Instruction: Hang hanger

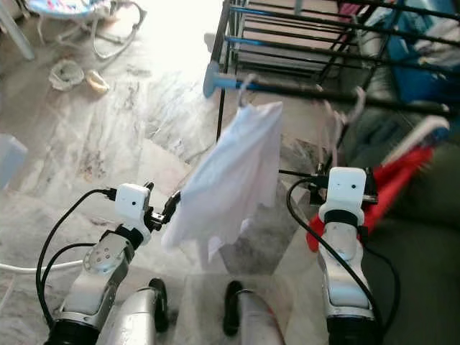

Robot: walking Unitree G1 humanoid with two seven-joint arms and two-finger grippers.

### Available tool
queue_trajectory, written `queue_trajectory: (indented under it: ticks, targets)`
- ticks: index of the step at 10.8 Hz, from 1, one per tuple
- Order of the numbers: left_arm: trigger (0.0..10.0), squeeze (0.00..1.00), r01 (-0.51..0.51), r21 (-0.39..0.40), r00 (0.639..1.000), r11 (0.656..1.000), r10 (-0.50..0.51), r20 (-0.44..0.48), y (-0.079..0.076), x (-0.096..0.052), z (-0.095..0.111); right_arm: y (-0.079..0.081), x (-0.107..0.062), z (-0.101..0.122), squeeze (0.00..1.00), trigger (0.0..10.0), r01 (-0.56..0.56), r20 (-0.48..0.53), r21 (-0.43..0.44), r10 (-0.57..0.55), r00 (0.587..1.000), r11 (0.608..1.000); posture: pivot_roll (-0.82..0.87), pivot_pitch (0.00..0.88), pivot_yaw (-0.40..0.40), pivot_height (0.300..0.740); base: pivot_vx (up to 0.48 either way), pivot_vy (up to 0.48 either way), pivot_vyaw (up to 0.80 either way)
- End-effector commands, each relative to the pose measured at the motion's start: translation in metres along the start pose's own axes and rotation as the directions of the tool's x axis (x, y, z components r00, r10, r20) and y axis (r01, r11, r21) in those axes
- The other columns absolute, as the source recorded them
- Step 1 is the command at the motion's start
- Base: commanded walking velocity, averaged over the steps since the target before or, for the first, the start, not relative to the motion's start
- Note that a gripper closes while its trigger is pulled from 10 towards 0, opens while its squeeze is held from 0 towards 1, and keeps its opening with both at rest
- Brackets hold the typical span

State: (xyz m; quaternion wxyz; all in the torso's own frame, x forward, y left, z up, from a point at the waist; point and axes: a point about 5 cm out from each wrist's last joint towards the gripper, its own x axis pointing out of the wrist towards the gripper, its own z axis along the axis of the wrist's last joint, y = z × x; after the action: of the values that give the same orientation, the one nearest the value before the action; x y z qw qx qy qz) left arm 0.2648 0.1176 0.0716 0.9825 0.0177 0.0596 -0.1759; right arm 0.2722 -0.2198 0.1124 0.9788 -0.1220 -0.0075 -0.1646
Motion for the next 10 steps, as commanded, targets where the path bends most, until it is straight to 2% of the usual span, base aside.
queue_trajectory:
  ticks: [1,5,6,7,8,10]
  targets:
    - [10.0,0.0,0.0,0.006,1.0,1.0,0.0,-0.008,-0.002,-0.002,-0.001,-0.002,-0.002,-0.002,1.0,10.0,-0.002,-0.006,-0.005,0.002,1.0,1.0,0.01,0.204,-0.043,0.74,-0.281,0.0,0.0]
    - [10.0,0.0,-0.013,0.02,1.0,1.0,0.013,-0.009,0.004,-0.001,0.0,0.002,0.0,-0.008,1.0,10.0,-0.033,-0.029,0.008,0.033,0.999,0.999,0.04,0.198,-0.04,0.74,-0.275,0.0,0.0]
    - [10.0,0.0,-0.037,0.02,0.999,0.999,0.038,-0.025,0.01,-0.006,-0.003,0.015,0.001,-0.007,1.0,10.0,-0.093,-0.051,0.058,0.096,0.994,0.994,0.04,0.191,-0.012,0.74,-0.27,0.0,0.0]
    - [10.0,0.0,-0.03,0.025,0.999,0.999,0.031,-0.032,0.01,-0.009,-0.004,0.023,0.002,-0.004,1.0,10.0,-0.155,-0.025,0.042,0.157,0.987,0.987,0.05,0.184,-0.002,0.74,-0.27,0.0,0.0]
    - [10.0,0.0,-0.023,0.042,0.999,0.999,0.024,-0.034,0.009,-0.012,-0.005,0.027,0.002,-0.007,1.0,10.0,-0.222,-0.049,0.047,0.225,0.973,0.974,0.07,0.174,-0.002,0.74,-0.262,0.0,0.0]
    - [10.0,0.0,-0.084,0.044,0.996,0.996,0.085,-0.027,0.021,-0.016,-0.003,0.028,-0.005,-0.011,1.0,10.0,-0.3,-0.065,0.038,0.302,0.951,0.953,0.08,0.16,-0.02,0.74,-0.266,0.0,0.0]
